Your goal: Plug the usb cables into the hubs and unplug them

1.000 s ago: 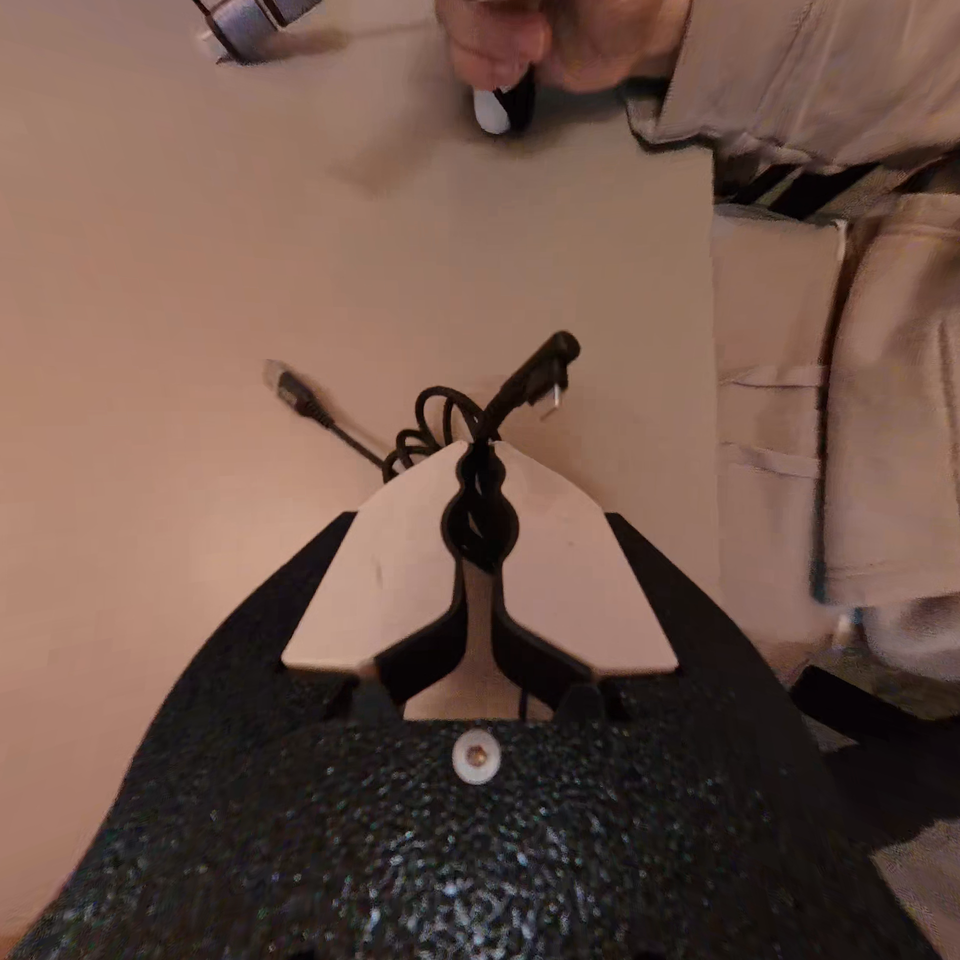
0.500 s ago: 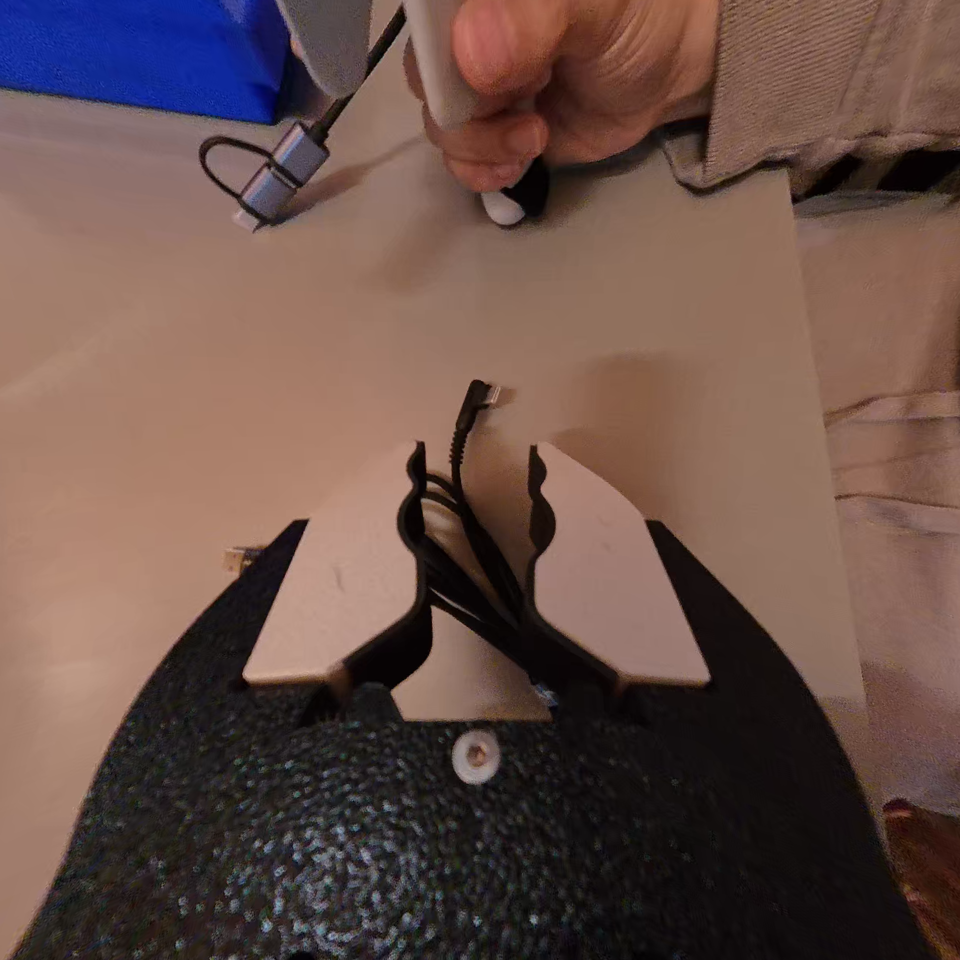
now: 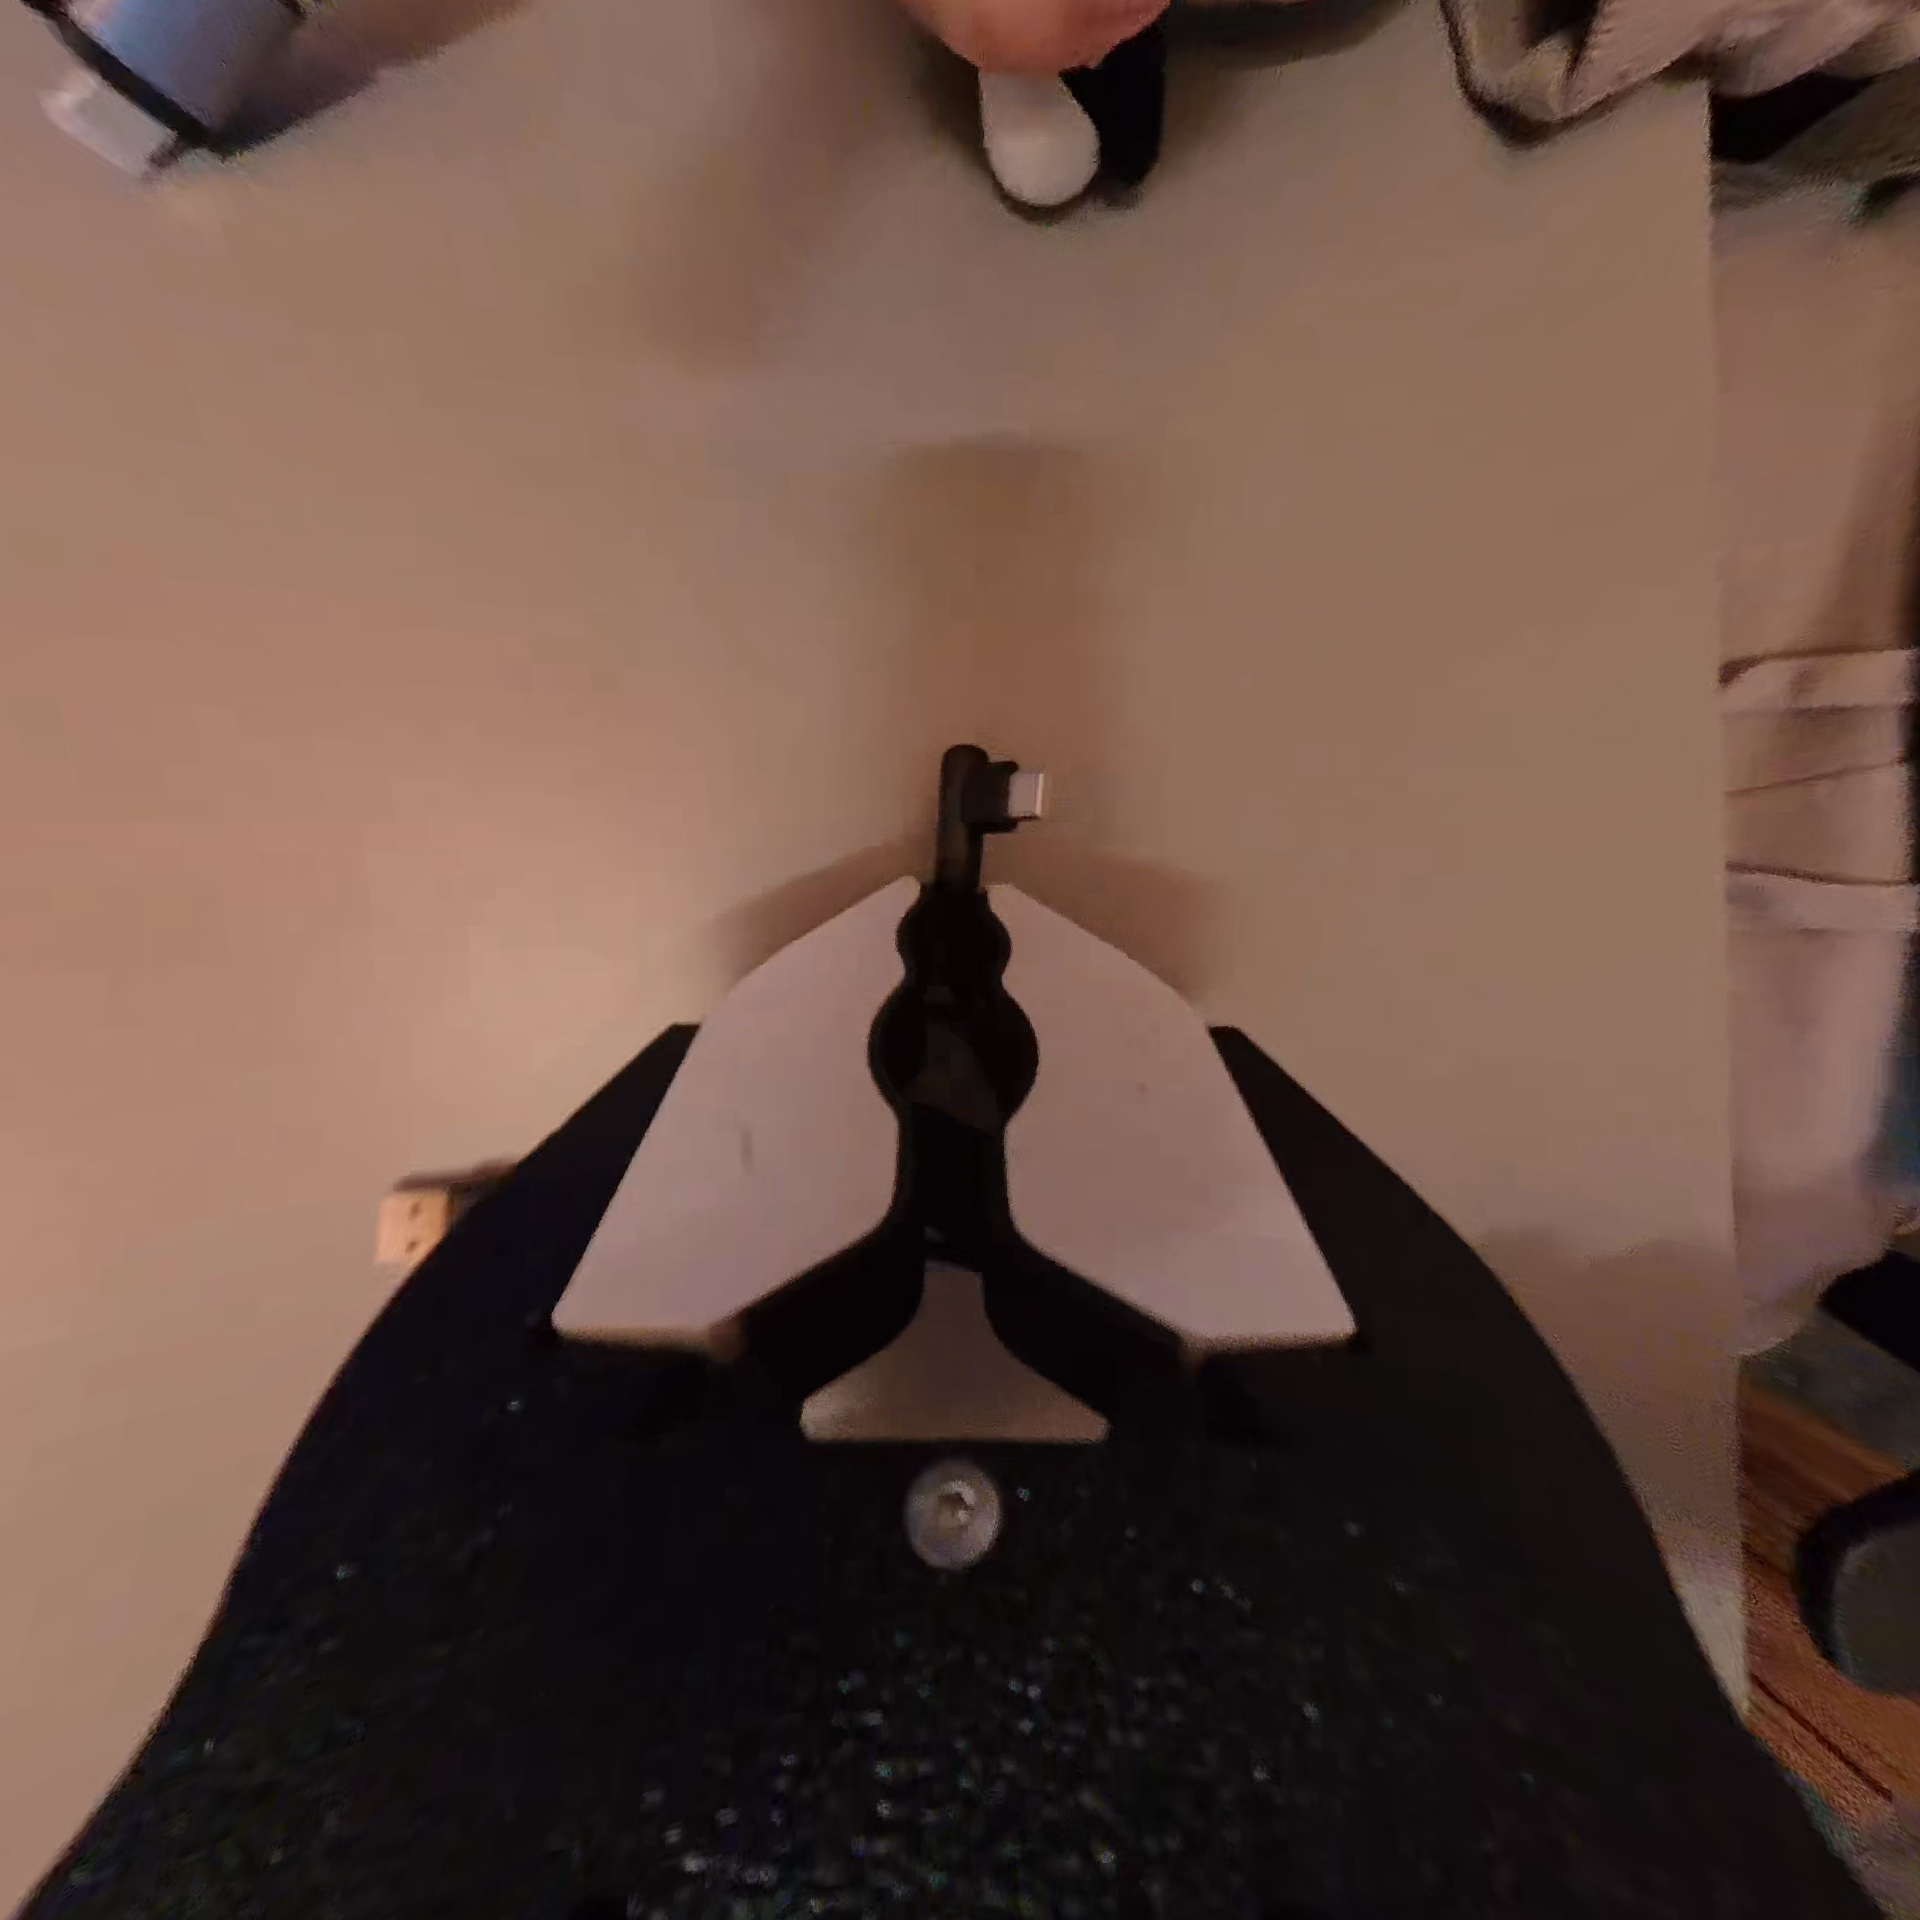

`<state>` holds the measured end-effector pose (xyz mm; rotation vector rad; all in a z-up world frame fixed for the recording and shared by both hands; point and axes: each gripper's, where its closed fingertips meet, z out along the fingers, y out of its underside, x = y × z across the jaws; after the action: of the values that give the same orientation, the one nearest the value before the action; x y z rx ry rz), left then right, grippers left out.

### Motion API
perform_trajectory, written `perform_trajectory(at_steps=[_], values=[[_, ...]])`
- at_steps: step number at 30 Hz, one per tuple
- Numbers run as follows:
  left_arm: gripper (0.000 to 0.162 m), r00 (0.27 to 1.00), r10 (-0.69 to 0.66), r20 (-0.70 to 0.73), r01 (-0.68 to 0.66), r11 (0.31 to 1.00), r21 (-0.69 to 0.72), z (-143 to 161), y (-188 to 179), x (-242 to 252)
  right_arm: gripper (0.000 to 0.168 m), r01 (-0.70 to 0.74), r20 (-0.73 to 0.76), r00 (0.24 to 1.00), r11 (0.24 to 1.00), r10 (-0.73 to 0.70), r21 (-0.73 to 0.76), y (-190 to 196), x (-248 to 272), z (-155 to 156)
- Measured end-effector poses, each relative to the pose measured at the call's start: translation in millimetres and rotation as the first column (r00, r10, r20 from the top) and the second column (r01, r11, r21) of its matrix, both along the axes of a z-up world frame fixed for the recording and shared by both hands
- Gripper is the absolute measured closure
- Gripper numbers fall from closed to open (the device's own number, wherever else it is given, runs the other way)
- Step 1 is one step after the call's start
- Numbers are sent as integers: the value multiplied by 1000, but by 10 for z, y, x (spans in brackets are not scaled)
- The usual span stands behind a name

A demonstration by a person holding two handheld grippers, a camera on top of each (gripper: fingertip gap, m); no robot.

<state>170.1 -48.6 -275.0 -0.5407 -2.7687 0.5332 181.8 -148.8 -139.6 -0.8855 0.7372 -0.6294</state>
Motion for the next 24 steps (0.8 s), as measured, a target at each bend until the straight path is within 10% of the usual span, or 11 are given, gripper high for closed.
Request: perform_trajectory(at_steps=[5, 12, 16, 24], values=[[156, 923, 270, 274, -203, 947, -248, 591, -8, 858, 144, 10, 1, 1000, 1000, -10, 20, -41, 0, 3], [157, 405, 712, 574, -38, 640, -768, 1995, 226, 1483, 144, 0, 6, 1000, 1000, 0, 28, -45, -2, 8], [157, 379, 679, 629, 77, 654, -753, 1569, 290, 1109, 144, -2, 10, 1000, 1000, 1, 28, -43, -7, 12], [156, 555, 504, 662, -24, 805, -593, 304, 396, 451, 144, -9, 13, 1000, 1000, 9, 15, -19, -11, 13]])
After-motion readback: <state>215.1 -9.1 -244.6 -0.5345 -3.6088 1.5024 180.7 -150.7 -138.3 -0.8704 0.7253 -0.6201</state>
